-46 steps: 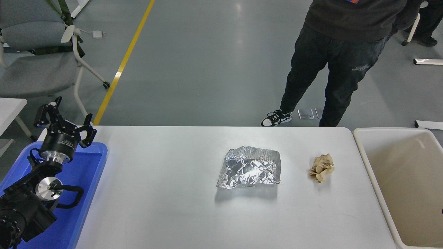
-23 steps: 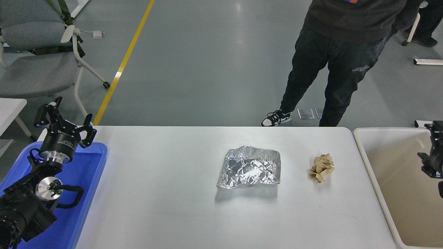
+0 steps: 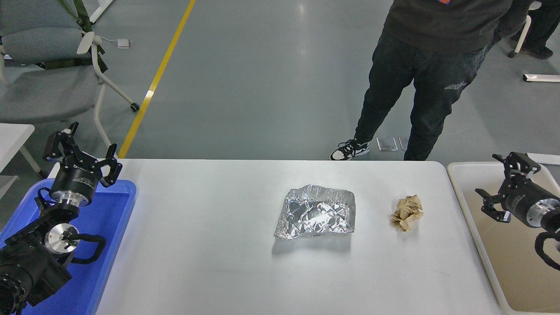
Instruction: Clean the table surface
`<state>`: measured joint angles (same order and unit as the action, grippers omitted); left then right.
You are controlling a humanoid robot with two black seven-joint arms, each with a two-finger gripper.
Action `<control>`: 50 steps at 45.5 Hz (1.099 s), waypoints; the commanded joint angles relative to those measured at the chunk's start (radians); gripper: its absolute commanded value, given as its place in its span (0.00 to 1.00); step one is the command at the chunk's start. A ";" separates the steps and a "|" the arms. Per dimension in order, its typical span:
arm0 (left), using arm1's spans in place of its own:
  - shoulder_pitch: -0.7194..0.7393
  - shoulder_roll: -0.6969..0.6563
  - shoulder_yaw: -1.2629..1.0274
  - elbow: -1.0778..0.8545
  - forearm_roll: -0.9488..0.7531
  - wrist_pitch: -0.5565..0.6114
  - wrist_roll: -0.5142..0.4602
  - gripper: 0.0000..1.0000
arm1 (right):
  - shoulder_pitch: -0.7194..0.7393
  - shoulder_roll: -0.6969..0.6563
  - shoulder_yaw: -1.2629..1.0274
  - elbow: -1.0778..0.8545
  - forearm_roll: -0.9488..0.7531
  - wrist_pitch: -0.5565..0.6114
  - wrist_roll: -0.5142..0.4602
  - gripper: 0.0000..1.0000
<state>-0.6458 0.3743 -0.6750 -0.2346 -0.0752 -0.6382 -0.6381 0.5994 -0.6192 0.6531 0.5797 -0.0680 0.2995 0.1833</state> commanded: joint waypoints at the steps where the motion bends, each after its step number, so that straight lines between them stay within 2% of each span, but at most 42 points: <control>1: 0.000 0.000 0.000 0.000 0.000 0.000 0.000 1.00 | -0.056 0.021 0.192 0.058 0.008 0.052 0.126 1.00; 8: 0.000 0.000 0.000 0.000 0.000 0.000 0.000 1.00 | -0.133 0.045 0.252 0.114 0.010 0.050 0.229 1.00; 16: 0.000 0.000 0.000 0.000 0.000 0.000 0.000 1.00 | -0.224 0.095 0.321 0.137 0.008 0.044 0.255 1.00; 24: 0.000 0.000 0.000 0.000 0.000 0.000 0.000 1.00 | -0.242 0.085 0.326 0.146 0.008 0.043 0.239 1.00; 31: 0.000 0.000 0.000 0.000 0.000 0.000 0.000 1.00 | -0.247 0.027 0.303 0.190 0.010 0.038 0.163 1.00; 37: 0.000 0.000 0.000 0.000 0.000 0.000 0.000 1.00 | -0.244 0.007 0.309 0.203 0.011 0.033 0.153 1.00; 44: 0.000 0.000 0.000 0.000 0.000 0.000 0.000 1.00 | -0.263 -0.059 0.275 0.325 0.008 0.032 0.143 1.00; 50: 0.000 0.000 0.000 0.000 0.000 0.000 0.000 1.00 | -0.248 -0.109 0.220 0.422 -0.007 -0.035 0.121 1.00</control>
<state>-0.6458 0.3743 -0.6749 -0.2347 -0.0751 -0.6381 -0.6381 0.3498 -0.6479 0.9324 0.8598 -0.0604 0.3238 0.3375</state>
